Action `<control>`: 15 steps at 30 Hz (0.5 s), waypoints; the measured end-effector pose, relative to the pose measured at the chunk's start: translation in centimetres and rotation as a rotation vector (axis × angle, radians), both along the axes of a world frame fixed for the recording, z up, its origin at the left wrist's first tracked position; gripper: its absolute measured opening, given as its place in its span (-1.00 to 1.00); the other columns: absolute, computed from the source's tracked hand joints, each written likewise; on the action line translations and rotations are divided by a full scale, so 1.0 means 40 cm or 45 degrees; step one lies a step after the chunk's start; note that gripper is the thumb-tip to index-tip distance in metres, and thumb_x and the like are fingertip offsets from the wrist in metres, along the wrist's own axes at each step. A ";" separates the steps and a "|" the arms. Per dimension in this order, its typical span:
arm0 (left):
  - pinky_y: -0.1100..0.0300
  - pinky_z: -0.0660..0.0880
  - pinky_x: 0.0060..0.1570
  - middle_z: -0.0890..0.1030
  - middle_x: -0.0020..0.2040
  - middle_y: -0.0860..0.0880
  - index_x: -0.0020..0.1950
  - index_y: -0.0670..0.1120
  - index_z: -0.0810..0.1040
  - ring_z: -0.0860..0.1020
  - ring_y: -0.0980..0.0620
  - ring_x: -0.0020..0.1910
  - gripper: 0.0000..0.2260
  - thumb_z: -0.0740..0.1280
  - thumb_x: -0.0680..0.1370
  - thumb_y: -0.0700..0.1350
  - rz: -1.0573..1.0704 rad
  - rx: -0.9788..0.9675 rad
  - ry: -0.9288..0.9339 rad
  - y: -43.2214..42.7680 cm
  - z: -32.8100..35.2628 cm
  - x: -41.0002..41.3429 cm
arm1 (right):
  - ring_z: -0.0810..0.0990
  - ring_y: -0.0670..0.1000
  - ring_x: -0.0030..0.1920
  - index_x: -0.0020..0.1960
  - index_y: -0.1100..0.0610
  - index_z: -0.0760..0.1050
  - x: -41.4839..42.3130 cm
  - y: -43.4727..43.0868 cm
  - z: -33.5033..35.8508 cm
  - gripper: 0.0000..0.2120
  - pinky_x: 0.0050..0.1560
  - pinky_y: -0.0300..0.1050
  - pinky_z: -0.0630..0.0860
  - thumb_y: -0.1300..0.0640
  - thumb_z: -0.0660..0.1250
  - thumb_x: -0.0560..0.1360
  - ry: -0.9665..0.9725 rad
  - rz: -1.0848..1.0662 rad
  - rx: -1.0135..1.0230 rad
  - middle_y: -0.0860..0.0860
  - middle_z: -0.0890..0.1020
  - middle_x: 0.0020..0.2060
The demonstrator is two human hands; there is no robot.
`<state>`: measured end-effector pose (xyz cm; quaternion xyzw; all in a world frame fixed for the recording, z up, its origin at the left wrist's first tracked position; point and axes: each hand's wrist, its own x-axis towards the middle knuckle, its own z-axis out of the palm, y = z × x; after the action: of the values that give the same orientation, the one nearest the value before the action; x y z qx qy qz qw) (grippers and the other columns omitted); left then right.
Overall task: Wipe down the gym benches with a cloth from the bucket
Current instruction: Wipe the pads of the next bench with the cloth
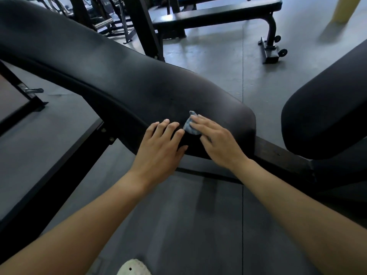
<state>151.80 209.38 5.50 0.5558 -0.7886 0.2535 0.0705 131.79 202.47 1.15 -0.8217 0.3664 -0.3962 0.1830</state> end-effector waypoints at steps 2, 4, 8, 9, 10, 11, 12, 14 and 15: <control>-0.10 0.28 0.46 0.49 0.41 -0.11 0.37 -0.09 0.50 0.39 -0.18 0.46 -0.62 0.20 0.67 0.12 -0.002 0.008 -0.021 -0.006 0.000 0.002 | 0.33 -0.04 0.53 0.49 0.15 0.43 -0.026 -0.032 -0.011 -0.47 0.56 -0.15 0.19 0.37 0.19 0.54 -0.087 -0.235 0.054 0.00 0.41 0.50; -0.10 0.29 0.45 0.49 0.41 -0.10 0.37 -0.08 0.50 0.40 -0.18 0.45 -0.62 0.21 0.68 0.12 -0.005 0.017 -0.014 -0.006 -0.002 0.006 | 0.25 0.01 0.57 0.54 0.16 0.36 -0.042 -0.074 -0.004 -0.50 0.56 -0.17 0.11 0.34 0.13 0.60 -0.136 -0.432 0.258 0.02 0.33 0.55; -0.10 0.27 0.50 0.48 0.44 -0.11 0.38 -0.09 0.49 0.38 -0.18 0.48 -0.63 0.23 0.68 0.10 -0.017 0.030 0.011 -0.003 -0.009 0.011 | -0.10 0.01 0.63 0.64 0.16 0.06 -0.007 -0.104 0.005 -0.50 0.52 -0.23 -0.17 0.17 0.02 0.72 0.140 -0.411 0.443 0.01 0.03 0.64; -0.10 0.26 0.51 0.48 0.44 -0.12 0.39 -0.10 0.49 0.37 -0.18 0.49 -0.63 0.24 0.67 0.09 -0.024 0.030 0.016 -0.002 -0.009 0.014 | -0.13 -0.03 0.63 0.65 0.15 0.04 0.014 -0.092 0.012 -0.49 0.53 -0.23 -0.19 0.16 0.03 0.72 0.168 -0.355 0.391 -0.02 0.01 0.64; -0.11 0.26 0.51 0.48 0.44 -0.13 0.39 -0.10 0.50 0.38 -0.19 0.49 -0.63 0.26 0.67 0.07 -0.034 0.031 0.026 -0.002 -0.007 0.017 | -0.13 -0.07 0.63 0.65 0.12 0.04 0.032 -0.078 0.020 -0.48 0.56 -0.22 -0.18 0.16 0.04 0.71 0.167 -0.280 0.332 -0.06 0.02 0.64; -0.11 0.27 0.50 0.49 0.44 -0.13 0.39 -0.11 0.50 0.38 -0.19 0.49 -0.63 0.27 0.66 0.06 -0.044 0.033 0.035 -0.002 -0.005 0.019 | -0.12 -0.12 0.62 0.65 0.08 0.07 0.043 -0.066 0.029 -0.48 0.58 -0.21 -0.14 0.17 0.07 0.70 0.160 -0.193 0.271 -0.10 0.05 0.63; -0.12 0.28 0.50 0.49 0.43 -0.14 0.38 -0.11 0.51 0.39 -0.20 0.48 -0.63 0.29 0.65 0.06 -0.054 0.038 0.041 -0.004 -0.002 0.020 | -0.10 -0.16 0.61 0.64 0.06 0.11 0.048 -0.054 0.038 -0.47 0.59 -0.22 -0.09 0.19 0.09 0.69 0.160 -0.097 0.215 -0.12 0.08 0.62; -0.11 0.28 0.50 0.50 0.42 -0.15 0.38 -0.12 0.50 0.40 -0.21 0.47 -0.63 0.28 0.65 0.05 -0.071 0.047 0.041 -0.004 0.002 0.020 | -0.04 -0.17 0.61 0.61 0.06 0.20 0.050 -0.025 0.044 -0.47 0.59 -0.23 -0.03 0.26 0.13 0.67 0.170 0.065 0.098 -0.12 0.17 0.61; -0.10 0.28 0.50 0.50 0.41 -0.14 0.38 -0.12 0.50 0.39 -0.20 0.47 -0.63 0.26 0.66 0.05 -0.079 0.052 0.032 -0.004 0.004 0.021 | 0.00 -0.16 0.61 0.60 0.08 0.24 0.045 -0.009 0.042 -0.48 0.59 -0.21 0.00 0.29 0.15 0.66 0.154 0.126 0.050 -0.11 0.21 0.60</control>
<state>152.63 209.22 5.66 0.5355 -0.8095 0.2281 0.0769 133.61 202.10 2.81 -0.8576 0.3436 -0.3290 0.1957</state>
